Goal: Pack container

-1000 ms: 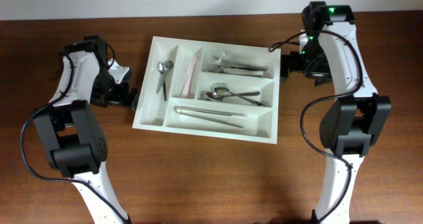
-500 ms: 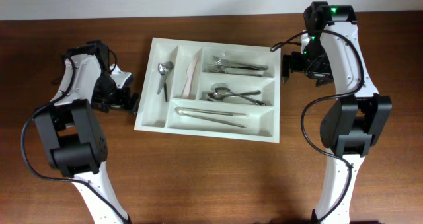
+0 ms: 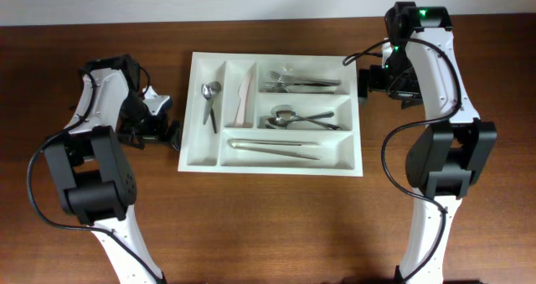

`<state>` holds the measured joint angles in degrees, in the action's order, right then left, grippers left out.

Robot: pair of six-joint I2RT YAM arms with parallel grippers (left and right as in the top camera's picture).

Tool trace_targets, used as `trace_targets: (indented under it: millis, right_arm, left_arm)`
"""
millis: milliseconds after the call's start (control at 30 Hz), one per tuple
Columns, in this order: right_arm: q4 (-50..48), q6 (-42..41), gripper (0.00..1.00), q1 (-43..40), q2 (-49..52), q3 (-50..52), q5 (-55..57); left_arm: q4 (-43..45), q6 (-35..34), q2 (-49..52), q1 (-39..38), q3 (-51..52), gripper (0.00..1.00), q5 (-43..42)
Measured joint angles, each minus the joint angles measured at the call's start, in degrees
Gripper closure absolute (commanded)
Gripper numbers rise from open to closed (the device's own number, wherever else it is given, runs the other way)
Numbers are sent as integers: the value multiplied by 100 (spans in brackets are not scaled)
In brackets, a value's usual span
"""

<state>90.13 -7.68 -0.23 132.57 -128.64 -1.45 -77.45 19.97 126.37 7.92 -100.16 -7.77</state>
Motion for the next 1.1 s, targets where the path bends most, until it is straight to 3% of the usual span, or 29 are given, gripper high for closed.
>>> trace_targets:
  millis: [633,1100]
  right_arm:
    - [-136,105,1,-94,0,0,149]
    - [-409,149,1,-619,0,24,168]
  left_arm:
    - [-223,0,0,-549,0,0,-192]
    - [317,0,2,-461,-385,0,-192]
